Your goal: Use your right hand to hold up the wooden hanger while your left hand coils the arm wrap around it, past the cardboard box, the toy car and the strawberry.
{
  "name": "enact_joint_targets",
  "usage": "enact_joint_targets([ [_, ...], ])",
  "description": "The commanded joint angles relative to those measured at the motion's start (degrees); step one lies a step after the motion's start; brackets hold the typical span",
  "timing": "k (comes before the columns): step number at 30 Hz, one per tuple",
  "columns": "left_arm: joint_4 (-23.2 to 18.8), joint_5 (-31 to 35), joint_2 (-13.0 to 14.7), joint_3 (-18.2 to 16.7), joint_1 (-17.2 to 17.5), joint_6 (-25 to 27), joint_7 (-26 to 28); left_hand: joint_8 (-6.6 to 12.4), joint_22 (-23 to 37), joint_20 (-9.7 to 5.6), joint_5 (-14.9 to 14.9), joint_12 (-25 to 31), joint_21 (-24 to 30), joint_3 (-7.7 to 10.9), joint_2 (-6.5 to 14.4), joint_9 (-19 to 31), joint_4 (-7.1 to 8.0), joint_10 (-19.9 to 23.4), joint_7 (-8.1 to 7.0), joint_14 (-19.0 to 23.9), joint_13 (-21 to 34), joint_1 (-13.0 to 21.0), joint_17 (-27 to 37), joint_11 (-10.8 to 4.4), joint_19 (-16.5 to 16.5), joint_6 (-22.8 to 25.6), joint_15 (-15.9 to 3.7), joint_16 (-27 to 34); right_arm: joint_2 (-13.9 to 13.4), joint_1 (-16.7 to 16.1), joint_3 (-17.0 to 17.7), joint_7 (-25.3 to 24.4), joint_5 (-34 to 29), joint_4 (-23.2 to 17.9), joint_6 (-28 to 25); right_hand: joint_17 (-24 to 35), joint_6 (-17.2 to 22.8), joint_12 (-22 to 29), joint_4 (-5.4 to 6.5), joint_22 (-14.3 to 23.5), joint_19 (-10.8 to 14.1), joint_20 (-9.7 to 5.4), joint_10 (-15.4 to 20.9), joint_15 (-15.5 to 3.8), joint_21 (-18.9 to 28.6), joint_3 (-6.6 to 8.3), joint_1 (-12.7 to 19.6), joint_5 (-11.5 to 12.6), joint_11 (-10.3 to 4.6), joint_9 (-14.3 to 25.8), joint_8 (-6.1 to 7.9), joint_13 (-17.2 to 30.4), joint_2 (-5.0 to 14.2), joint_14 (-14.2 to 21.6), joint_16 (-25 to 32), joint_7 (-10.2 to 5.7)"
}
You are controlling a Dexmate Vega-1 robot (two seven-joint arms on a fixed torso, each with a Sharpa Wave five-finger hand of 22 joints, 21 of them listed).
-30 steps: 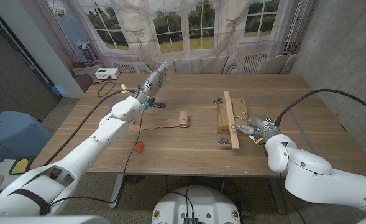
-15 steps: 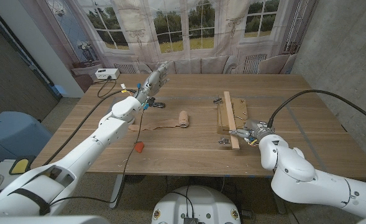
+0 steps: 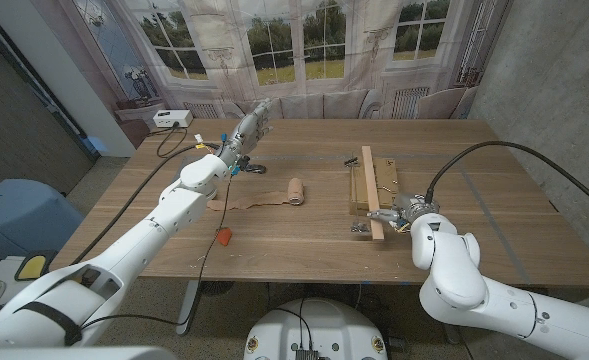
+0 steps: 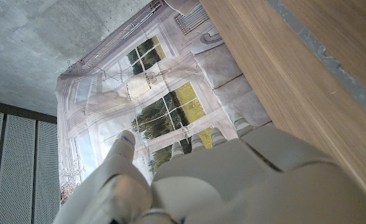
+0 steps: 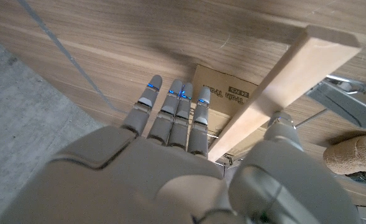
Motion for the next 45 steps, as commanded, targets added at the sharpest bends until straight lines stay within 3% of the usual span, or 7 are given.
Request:
enact_joint_targets([
  [1, 0.82, -0.31, -0.15, 0.04, -0.30, 0.51, -0.05, -0.03, 0.15, 0.16, 0.27, -0.19, -0.05, 0.05, -0.33, 0.17, -0.28, -3.12, -0.35, -1.72, 0.33, 0.50, 0.21, 0.33, 0.28, -2.75, -0.11, 0.00, 2.81, -7.74, 10.65, -3.02, 2.08, -0.71, 5.09, 1.09, -0.61, -0.66, 3.04, 0.23, 0.23, 0.55, -0.84, 1.14, -0.39, -0.65, -2.88, -0.55, 0.82, -0.02, -0.54, 0.35, 2.25, -0.88, -0.05, 0.45],
  [6, 1.75, -0.49, -0.43, 0.03, -0.66, 0.10, -0.50, -0.07, 0.15, 0.15, 0.27, -0.28, -0.11, 0.05, -0.30, 0.17, -0.27, -3.32, -0.37, -1.84, 0.34, 0.49, 0.21, 0.33, 0.25, -2.85, -0.08, -0.05, 2.23, -7.66, 11.63, -6.46, 6.96, -1.39, 6.30, 1.35, -0.25, -0.64, 4.04, 0.25, 0.40, 0.84, -0.64, 1.85, -0.42, -1.32, -4.61, -0.97, 1.43, -0.10, -0.56, 0.46, 2.45, -1.12, -0.14, 1.20],
  [13, 3.23, -0.68, -0.85, -0.02, -1.18, -0.86, -1.30, -0.09, 0.16, 0.11, 0.27, -0.33, -0.13, 0.07, -0.27, 0.17, -0.27, -3.40, -0.36, -1.77, 0.34, 0.50, 0.21, 0.43, 0.31, -2.90, 0.01, -0.03, 1.36, 2.97, -0.80, 1.28, -0.51, 1.17, 1.40, 1.43, 0.53, -0.46, 4.38, 0.24, 0.42, 0.95, -0.09, 1.66, -0.51, -2.20, -5.77, -1.23, 1.46, -0.17, -0.36, 0.57, 1.53, -0.59, -0.02, 1.24],
  [20, 4.95, -1.42, -1.28, -0.34, -1.52, -1.96, -2.41, -0.07, 0.16, 0.25, 0.28, -0.32, -0.17, 0.05, -0.29, 0.17, -0.27, -3.37, -0.33, -1.69, 0.34, 0.48, 0.21, 0.37, 0.32, -2.88, 0.05, 0.00, 3.72, 7.86, -7.14, 14.33, -16.44, 6.28, 0.24, 1.26, -0.08, -0.59, 1.11, 0.19, 0.79, 0.79, -0.08, 0.27, -0.67, -0.66, -0.02, -0.59, 0.25, -0.01, -0.26, 0.86, 1.55, 0.00, -0.09, 0.23],
  [29, 6.03, -2.11, -1.39, -0.67, -1.61, -2.49, -3.27, -0.04, 0.16, 0.33, 0.28, -0.23, -0.20, -0.01, -0.36, 0.16, -0.24, -3.11, -0.31, -1.57, 0.34, 0.41, 0.22, 0.62, 0.39, -2.79, 0.04, 0.04, 15.58, -3.17, 8.35, 33.27, -42.56, 15.57, 15.21, 1.41, -4.21, -1.68, -0.75, 0.17, 2.95, 1.42, -2.74, -1.56, -0.19, 0.53, 5.51, -0.28, -1.39, 0.26, -1.54, 1.32, 1.54, -0.55, -0.41, -0.57],
  [38, 7.00, -2.31, -1.74, -0.52, -2.20, -2.88, -4.27, 0.00, 0.17, 0.46, 0.29, -0.23, -0.22, -0.07, -0.42, 0.16, -0.22, -3.06, -0.31, -1.50, 0.34, 0.34, 0.22, 0.49, 0.50, -2.66, 0.06, 0.05, 28.50, -13.47, 21.56, 27.42, -53.55, 20.13, 26.33, 7.09, -1.69, 3.61, -1.20, 0.81, 14.44, -3.19, 3.14, -6.98, 3.93, 2.04, 18.39, 0.64, -4.29, 2.19, 1.79, 4.53, 4.09, 10.91, 6.57, -2.98],
  [45, 7.56, -2.49, -1.98, -0.40, -2.65, -2.90, -4.91, 0.01, 0.17, 0.52, 0.30, -0.23, -0.23, -0.13, -0.47, 0.16, -0.18, -3.02, -0.31, -1.43, 0.34, 0.26, 0.23, 0.76, 0.56, -2.60, 0.01, 0.06, 36.60, -17.92, 27.24, 22.06, -63.96, 24.64, 30.59, 12.13, -5.57, 4.16, -0.94, 1.29, 14.20, -5.36, -1.00, -8.90, 4.43, 2.17, 27.10, 0.71, -6.24, 3.37, 1.74, 6.71, 5.10, 8.76, 8.21, -5.15],
])
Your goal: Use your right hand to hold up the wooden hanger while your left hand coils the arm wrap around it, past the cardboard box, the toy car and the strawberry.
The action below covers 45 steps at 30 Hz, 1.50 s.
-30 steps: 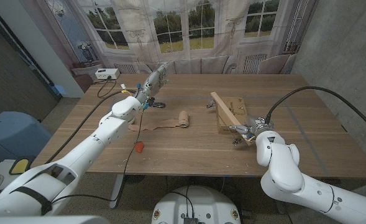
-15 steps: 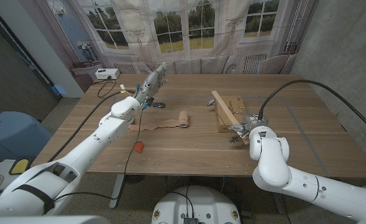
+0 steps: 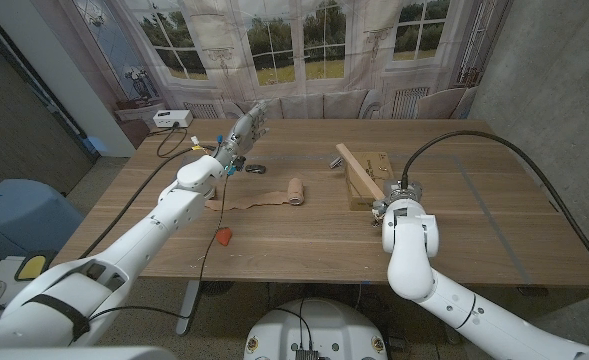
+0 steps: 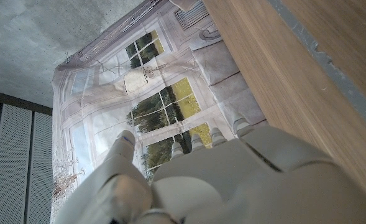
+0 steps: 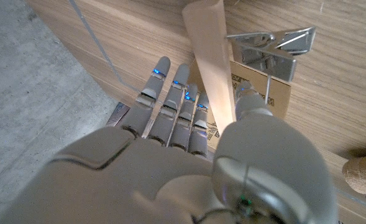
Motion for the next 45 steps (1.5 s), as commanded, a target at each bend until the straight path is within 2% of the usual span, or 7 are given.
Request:
enact_joint_targets([
  [1, 1.35, -0.30, -0.48, 0.11, -0.80, -0.36, -1.05, 0.01, 0.18, 0.33, 0.30, 0.01, -0.01, -0.14, -0.47, 0.16, -0.18, -3.21, -0.31, -1.44, 0.34, 0.25, 0.24, 0.55, 0.36, -2.60, 0.05, 0.05, 14.88, -9.03, 12.52, -4.07, -27.35, 7.34, 12.43, 2.11, -3.22, -0.61, 0.70, 0.38, -1.09, -1.12, -3.97, -8.21, 0.22, 0.19, 4.12, 0.32, -0.48, 0.66, -0.40, 1.04, 0.57, -3.88, -0.94, -0.84],
  [11, 0.39, -0.48, -0.01, -0.16, -0.29, -0.10, -0.84, -0.03, 0.18, 0.49, 0.33, -0.01, 0.04, -0.22, -0.51, 0.16, -0.10, -3.17, -0.33, -1.12, 0.34, 0.11, 0.24, 0.36, 0.73, -2.60, 0.04, 0.13, 21.40, -10.59, 16.55, -6.92, -32.12, 10.38, 15.34, -0.59, -13.62, -6.42, 3.61, -0.22, -10.98, 2.38, -16.35, -3.64, -3.57, -3.65, 2.33, -0.11, 0.98, 0.34, -5.13, -0.01, -1.97, -17.66, -10.14, 1.72],
  [16, -0.28, -0.51, 0.34, -0.41, 0.11, 0.00, -0.39, -0.04, 0.19, 0.64, 0.35, -0.01, 0.10, -0.24, -0.52, 0.16, -0.08, -3.14, -0.34, -0.77, 0.34, 0.08, 0.23, 0.39, 1.01, -2.63, 0.19, 0.23, 21.57, -10.61, 17.74, -6.48, -28.63, 8.88, 18.61, -1.59, -12.77, -7.03, 6.70, -0.58, -12.56, 4.33, -16.13, -1.37, -4.63, -6.73, -3.41, -0.17, 3.22, -0.46, -5.55, -0.92, -2.78, -19.35, -11.72, 3.33],
  [20, -0.70, -0.77, 0.55, -0.69, 0.44, -0.03, -0.30, -0.06, 0.19, 0.77, 0.35, 0.00, 0.15, -0.24, -0.50, 0.16, -0.08, -3.10, -0.34, -0.61, 0.34, 0.07, 0.22, 0.36, 1.21, -2.67, 0.22, 0.25, 20.49, -10.22, 18.27, -5.60, -23.62, 7.27, 20.90, -1.96, -11.18, -6.90, 7.29, -0.65, -12.99, 4.08, -15.25, -1.11, -4.92, -7.26, -4.53, -0.09, 3.10, -0.72, -5.16, -1.19, -2.77, -19.38, -12.05, 2.88],
  [40, -0.68, -0.91, 0.80, -0.81, 0.75, 0.12, -0.21, -0.08, 0.18, 0.99, 0.39, -0.03, 0.21, -0.24, -0.48, 0.16, -0.10, -3.05, -0.33, 0.39, 0.35, 0.11, 0.18, 0.24, 1.86, -2.77, 0.54, 0.38, 21.78, -3.02, 17.69, 8.31, -27.59, 15.42, 19.38, -3.91, -10.20, -7.42, 6.94, -0.74, -8.60, 2.95, -13.59, -2.67, -3.68, -5.88, -2.83, 0.47, 2.84, -1.93, -5.91, -2.47, 0.74, -15.37, -11.94, 2.82],
  [42, -0.51, -0.95, 0.73, -0.79, 0.63, 0.11, -0.33, -0.08, 0.18, 1.00, 0.39, -0.05, 0.21, -0.24, -0.48, 0.16, -0.10, -3.10, -0.33, 0.56, 0.35, 0.11, 0.18, 0.16, 1.90, -2.77, 0.55, 0.41, 21.78, -2.82, 17.61, 7.99, -27.98, 16.16, 18.80, -4.05, -10.37, -7.43, 6.79, -0.71, -7.83, 2.44, -13.10, -3.04, -3.48, -4.96, -1.87, 0.57, 2.67, -2.10, -6.16, -2.69, 2.60, -14.72, -11.79, 2.61],
  [45, -0.33, -0.89, 0.68, -0.71, 0.46, 0.18, -0.41, -0.08, 0.18, 1.01, 0.39, -0.04, 0.20, -0.24, -0.48, 0.16, -0.11, -3.06, -0.33, 0.73, 0.35, 0.11, 0.18, 0.27, 1.93, -2.79, 0.58, 0.45, 21.12, -3.30, 17.18, 4.92, -26.64, 16.08, 17.66, -3.55, -8.62, -6.40, 4.95, -0.42, -4.61, -0.82, -8.75, -6.09, -2.29, -0.50, 3.57, -0.01, 1.13, -2.67, -6.20, -3.33, 8.36, -9.46, -9.26, 0.77],
])
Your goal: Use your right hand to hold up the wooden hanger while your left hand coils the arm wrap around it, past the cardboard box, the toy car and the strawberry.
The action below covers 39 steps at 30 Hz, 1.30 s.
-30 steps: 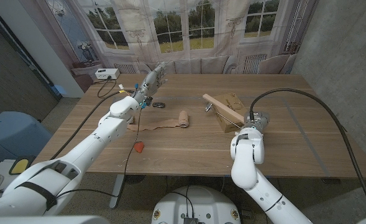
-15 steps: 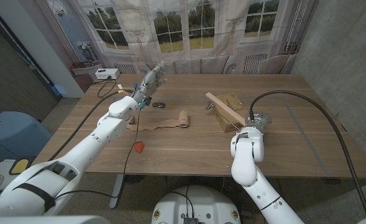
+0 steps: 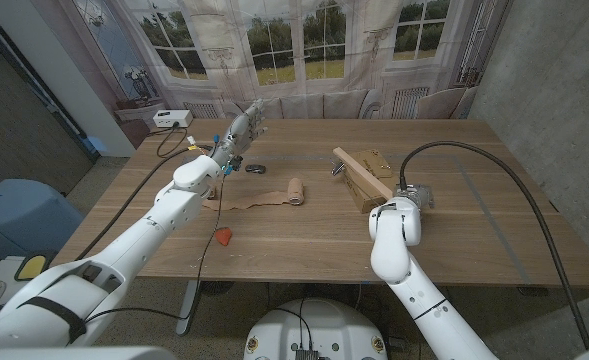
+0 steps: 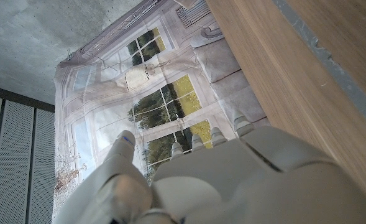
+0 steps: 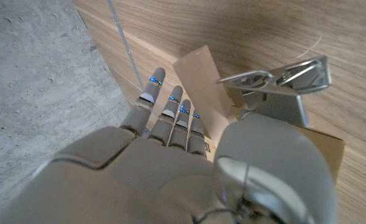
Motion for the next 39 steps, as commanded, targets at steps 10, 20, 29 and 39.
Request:
enact_joint_targets([
  [10, 1.28, 0.05, -0.34, 0.42, -0.94, 0.57, -0.70, -0.09, 0.18, 0.10, 0.40, -0.03, 0.16, -0.26, -0.49, 0.16, -0.10, -2.75, -0.34, 0.30, 0.01, 0.10, 0.19, 0.09, 0.47, -2.84, 0.18, 0.29, -2.29, -1.31, -1.71, -15.05, 6.57, 0.74, -6.96, 15.30, 19.63, 14.16, 3.85, 9.88, 14.37, -10.12, 25.30, -10.32, 18.24, 19.62, 15.37, -3.42, -5.63, 0.08, 1.68, 5.46, 5.85, 32.87, 17.32, -5.15],
  [20, 1.32, -0.08, -0.33, 0.29, -0.90, 0.46, -0.75, -0.10, 0.18, 0.11, 0.41, 0.02, 0.13, -0.27, -0.48, 0.16, -0.09, -2.58, -0.34, 0.55, 0.01, 0.08, 0.20, 0.30, 0.63, -2.91, 0.12, 0.26, -4.50, -3.34, -1.25, -25.34, 16.86, -2.62, -9.74, 50.91, 27.93, 31.64, 2.66, 18.94, 16.46, -12.87, 36.35, -10.01, 38.08, 13.61, 16.07, -3.04, -7.61, 4.33, -0.77, 25.50, 4.44, 40.85, 42.39, -4.47],
  [29, -1.37, 1.19, 0.74, 0.10, -0.10, 0.90, 1.43, -0.06, 0.19, 0.05, 0.42, 0.24, 0.23, -0.19, -0.33, 0.16, -0.08, -1.91, -0.34, 0.92, 0.01, 0.15, 0.19, 0.32, 1.10, -2.86, 0.14, 0.28, -8.05, -6.74, -1.16, -39.42, 28.44, -7.02, -12.33, 51.63, 35.53, 46.42, 8.23, 20.12, 15.69, -13.83, 37.94, -9.82, 48.10, 9.14, 8.79, -0.27, -8.38, 10.84, 3.13, 49.19, 2.82, 40.10, 59.44, -3.86],
  [39, -10.84, 7.39, 5.44, 0.01, 3.15, 5.20, 10.00, 0.20, 0.05, -0.06, 0.17, 0.49, 0.03, 0.64, -0.29, 0.21, -1.55, 0.10, -0.20, 3.19, 0.00, 2.32, 0.09, 0.79, 2.17, -2.42, 0.03, 0.46, -13.80, -12.31, 0.25, -61.31, 45.20, -12.83, -11.54, 51.59, 35.18, 48.61, 9.73, 19.98, 14.76, -13.86, 37.80, -9.75, 49.71, 8.59, 7.46, 0.61, -9.25, 13.48, 4.91, 52.73, 3.39, 40.00, 62.57, -4.15],
])
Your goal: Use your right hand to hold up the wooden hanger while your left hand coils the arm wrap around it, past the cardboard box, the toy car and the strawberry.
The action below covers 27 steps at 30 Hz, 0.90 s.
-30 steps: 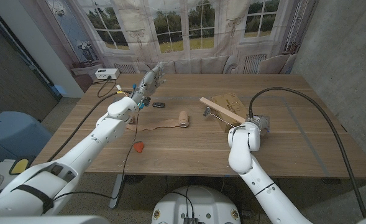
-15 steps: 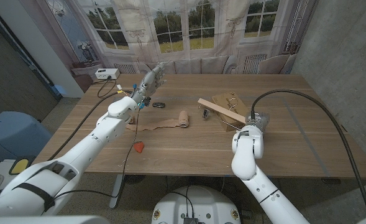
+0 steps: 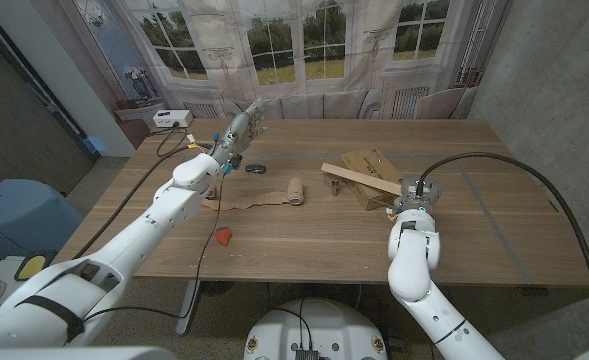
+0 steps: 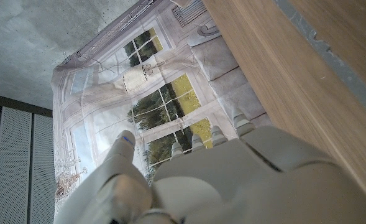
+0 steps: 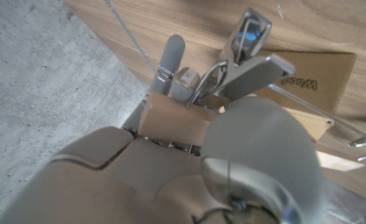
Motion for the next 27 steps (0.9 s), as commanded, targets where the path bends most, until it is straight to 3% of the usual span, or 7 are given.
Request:
enact_joint_targets([
  [1, -9.65, 7.03, 4.69, -0.33, 3.41, 4.94, 9.93, 0.25, 0.10, 0.36, 0.11, 0.31, -0.01, 0.34, -0.44, 0.22, -1.18, 0.57, -0.24, 2.80, 0.22, 1.62, 0.13, 0.81, 0.55, -2.22, 0.47, 0.71, -7.09, -6.84, 1.73, -25.54, 19.49, -7.37, 0.12, 0.19, -0.33, 0.70, 0.73, 0.09, -0.34, -3.49, -0.05, -0.04, 0.62, 0.07, -4.62, 0.43, -0.45, 0.87, 0.65, 0.63, 3.90, -0.31, 0.83, 0.03],
  [4, -13.80, 8.95, 6.55, -0.89, 5.13, 7.58, 13.37, 1.13, 0.29, 0.32, -0.19, 1.35, 0.35, 0.51, -1.41, 0.32, -2.49, 4.51, 0.56, 5.72, 0.48, 3.16, 0.35, -0.21, 2.22, 1.30, 0.63, 0.87, -7.75, -8.25, 2.54, -32.53, 23.98, -8.48, 0.34, 0.17, -0.46, 1.04, 0.95, -0.01, -0.33, -3.44, -0.09, -0.03, 0.93, 0.09, -4.75, 0.57, -0.48, 1.42, 1.02, 0.83, 4.12, -0.38, 1.31, 0.15],
  [10, -22.13, 12.27, 11.44, -1.74, 7.69, 15.24, 17.41, 1.96, 0.50, 0.35, -0.33, 3.00, 0.91, 0.77, -2.15, 0.47, -3.32, 10.44, 2.50, 9.27, 0.95, 4.78, 0.70, 2.07, 4.43, 6.45, 0.95, 1.54, -9.53, -11.07, 5.28, -41.73, 33.24, -11.58, 1.29, 0.16, -0.69, 1.78, 1.27, -0.27, -0.54, -3.45, 0.00, -0.02, 1.43, 0.15, -4.95, 0.82, -0.77, 2.55, 1.82, 1.02, 4.34, -0.60, 2.26, 0.24],
  [12, -24.14, 12.84, 12.75, -1.90, 8.17, 17.35, 17.72, 2.05, 0.54, 0.37, -0.33, 3.20, 1.05, 0.80, -2.31, 0.50, -3.40, 11.27, 2.95, 10.31, 1.03, 5.04, 0.79, 2.05, 4.88, 7.35, 0.44, 1.80, -9.98, -11.90, 6.03, -44.23, 35.69, -12.43, 1.42, 0.15, -0.70, 2.04, 1.37, -0.17, -0.58, -3.46, -0.11, -0.01, 1.80, 0.19, -5.00, 0.92, -0.83, 3.02, 2.19, 1.06, 4.38, -0.71, 2.66, 0.34],
  [18, -28.41, 14.93, 16.33, -1.39, 8.10, 22.84, 16.66, 2.21, 0.67, 0.39, -0.28, 3.53, 1.46, 1.03, -2.94, 0.59, -3.98, 12.93, 4.65, 12.78, 1.25, 6.37, 0.98, 2.12, 6.20, 9.13, -0.40, 2.36, -11.69, -13.96, 7.48, -51.10, 41.33, -14.06, 2.50, 0.15, -0.97, 2.93, 1.53, -0.49, -0.52, -3.69, 0.06, -0.03, 2.45, 0.34, -5.03, 1.16, -0.99, 4.24, 3.08, 1.11, 4.46, -0.91, 3.77, 0.34],
  [27, -31.48, 16.32, 20.69, 0.13, 5.83, 27.13, 10.25, 2.29, 0.71, 0.42, -0.05, 3.27, 1.37, 1.17, -3.84, 0.70, -4.61, 12.74, 6.07, 12.40, 1.41, 8.01, 1.10, 2.27, 6.23, 9.87, -0.39, 1.95, -12.90, -17.08, 9.79, -59.74, 48.14, -16.17, 4.52, 0.16, -1.02, 4.28, 1.66, -0.73, -0.51, -3.97, 0.30, -0.03, 3.58, 0.60, -4.99, 1.44, -1.32, 5.99, 4.52, 1.15, 4.45, -1.03, 5.49, 0.48],
])
